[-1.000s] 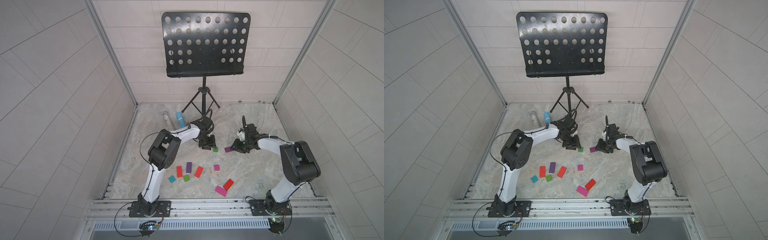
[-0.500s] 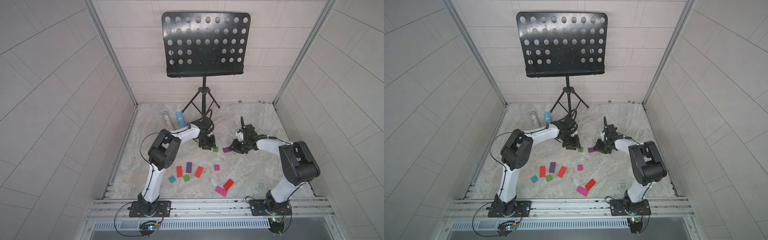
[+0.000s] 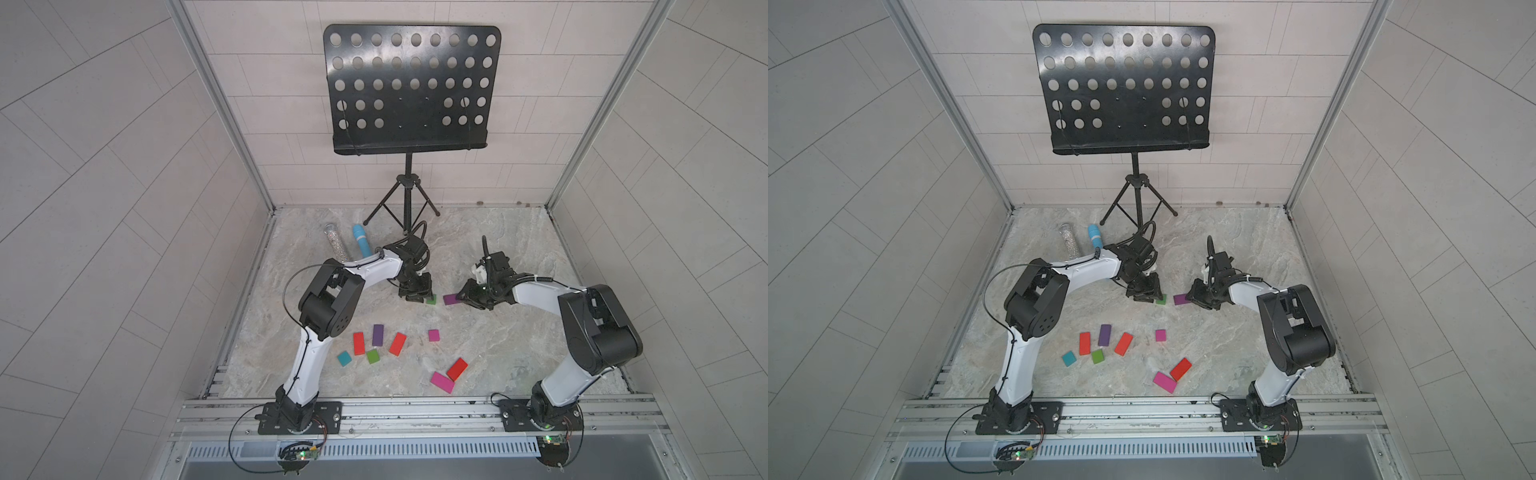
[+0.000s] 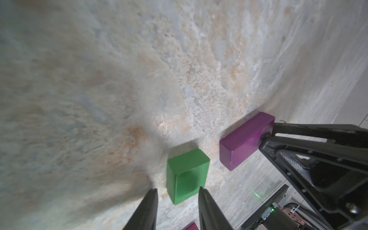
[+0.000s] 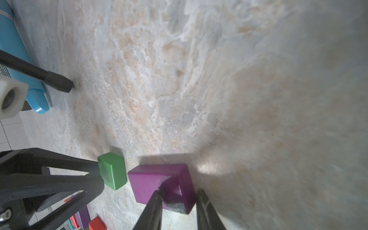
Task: Assemble the number 7 with building blocks
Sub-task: Assemble the building block at the center of the board.
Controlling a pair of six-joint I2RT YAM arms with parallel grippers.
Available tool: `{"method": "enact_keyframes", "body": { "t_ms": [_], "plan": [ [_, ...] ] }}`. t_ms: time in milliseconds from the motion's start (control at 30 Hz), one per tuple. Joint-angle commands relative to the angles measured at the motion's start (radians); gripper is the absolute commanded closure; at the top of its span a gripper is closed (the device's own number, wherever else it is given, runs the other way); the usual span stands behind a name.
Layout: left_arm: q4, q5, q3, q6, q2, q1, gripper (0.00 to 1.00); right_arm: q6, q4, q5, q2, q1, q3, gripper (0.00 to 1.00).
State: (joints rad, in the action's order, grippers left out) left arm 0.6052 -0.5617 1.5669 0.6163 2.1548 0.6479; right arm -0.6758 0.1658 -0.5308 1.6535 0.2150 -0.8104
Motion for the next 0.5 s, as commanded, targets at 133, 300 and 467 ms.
{"method": "enact_keyframes", "body": {
  "t_ms": [133, 300, 467],
  "plan": [
    [-0.013, -0.017, 0.015, 0.022, 0.019, 0.009, 0.60, -0.064, 0.001, 0.044, -0.008, 0.033, 0.038, 0.67],
    [-0.019, -0.018, 0.015, 0.026, 0.019, 0.009, 0.61, -0.072, -0.002, 0.054, -0.006, 0.044, 0.034, 0.67],
    [-0.024, -0.016, 0.014, 0.031, 0.019, 0.009, 0.61, -0.067, 0.005, 0.055, 0.003, 0.052, 0.021, 0.67]
  ]
}}
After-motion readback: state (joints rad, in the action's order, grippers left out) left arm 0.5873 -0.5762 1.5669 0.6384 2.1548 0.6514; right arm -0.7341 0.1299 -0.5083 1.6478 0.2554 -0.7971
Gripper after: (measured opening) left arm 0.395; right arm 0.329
